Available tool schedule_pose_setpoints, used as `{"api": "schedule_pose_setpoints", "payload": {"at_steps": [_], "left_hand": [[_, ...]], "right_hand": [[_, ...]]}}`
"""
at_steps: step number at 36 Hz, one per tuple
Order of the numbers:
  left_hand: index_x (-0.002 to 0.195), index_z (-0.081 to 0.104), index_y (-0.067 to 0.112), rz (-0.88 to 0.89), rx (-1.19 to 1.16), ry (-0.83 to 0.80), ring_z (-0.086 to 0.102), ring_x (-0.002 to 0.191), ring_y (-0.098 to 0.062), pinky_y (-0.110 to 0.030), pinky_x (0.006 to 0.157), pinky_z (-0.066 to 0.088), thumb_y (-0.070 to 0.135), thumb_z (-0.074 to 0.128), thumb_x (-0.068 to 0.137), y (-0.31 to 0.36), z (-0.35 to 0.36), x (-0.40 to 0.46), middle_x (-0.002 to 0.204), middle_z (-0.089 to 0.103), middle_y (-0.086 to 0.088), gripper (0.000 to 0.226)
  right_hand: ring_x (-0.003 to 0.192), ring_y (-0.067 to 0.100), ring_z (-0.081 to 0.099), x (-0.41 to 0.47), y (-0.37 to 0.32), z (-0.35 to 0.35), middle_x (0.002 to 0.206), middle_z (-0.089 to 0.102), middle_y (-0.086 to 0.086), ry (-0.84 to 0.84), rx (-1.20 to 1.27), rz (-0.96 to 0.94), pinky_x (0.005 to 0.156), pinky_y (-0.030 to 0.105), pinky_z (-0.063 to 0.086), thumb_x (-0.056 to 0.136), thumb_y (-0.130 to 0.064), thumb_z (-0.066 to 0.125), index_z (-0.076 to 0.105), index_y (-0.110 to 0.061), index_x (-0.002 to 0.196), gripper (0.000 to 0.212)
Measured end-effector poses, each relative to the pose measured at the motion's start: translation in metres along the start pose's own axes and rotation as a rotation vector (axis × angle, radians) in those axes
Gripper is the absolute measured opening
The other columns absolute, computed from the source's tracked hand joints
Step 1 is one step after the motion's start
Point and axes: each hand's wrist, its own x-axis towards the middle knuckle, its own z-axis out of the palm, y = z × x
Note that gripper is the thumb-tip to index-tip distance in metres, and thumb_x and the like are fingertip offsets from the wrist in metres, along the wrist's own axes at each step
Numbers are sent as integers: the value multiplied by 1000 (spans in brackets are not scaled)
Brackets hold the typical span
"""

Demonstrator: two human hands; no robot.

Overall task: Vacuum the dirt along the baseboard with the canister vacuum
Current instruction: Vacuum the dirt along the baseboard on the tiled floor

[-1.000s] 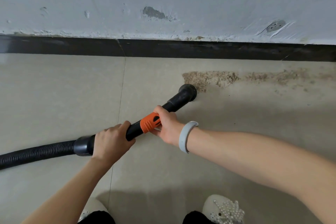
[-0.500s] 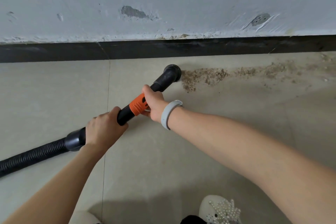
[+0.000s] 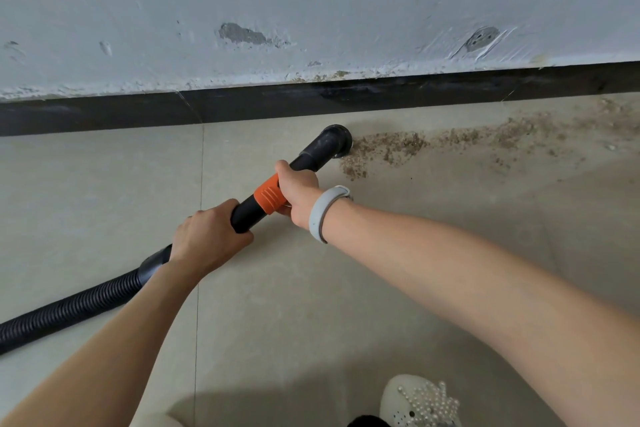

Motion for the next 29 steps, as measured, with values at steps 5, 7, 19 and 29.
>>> {"api": "schedule_pose_setpoints", "payload": {"at_steps": [5,7,19,29], "left_hand": [[75,44,27,-5,-32,-33,54,63,-21,-27,53,33,26,63,79,1,-3,-4,65,56,2,19],[78,47,26,-1,-37,-44,55,64,-21,-27,53,34,26,63,78,-1,-2,-8,66,57,1,16],[70,40,32,79,48,-141,54,60,-17,-26,51,33,26,64,78,-23,3,-33,61,54,6,26],[79,39,32,145,120,-149,51,62,-18,-26,53,31,31,60,82,-5,11,-40,61,49,9,21]], "right_hand": [[97,24,56,-5,3,-3,101,53,8,-7,32,9,92,40,54,95,-33,50,44,-11,117,32],[100,25,58,-6,8,-3,104,53,8,-22,41,17,92,40,54,95,-33,51,43,-12,113,28],[100,23,60,-18,63,2,91,56,0,-11,90,28,97,41,51,91,-40,55,47,-15,109,31],[99,24,61,-21,74,-23,90,56,4,-1,171,59,97,43,51,91,-31,57,46,-20,86,16]]}}
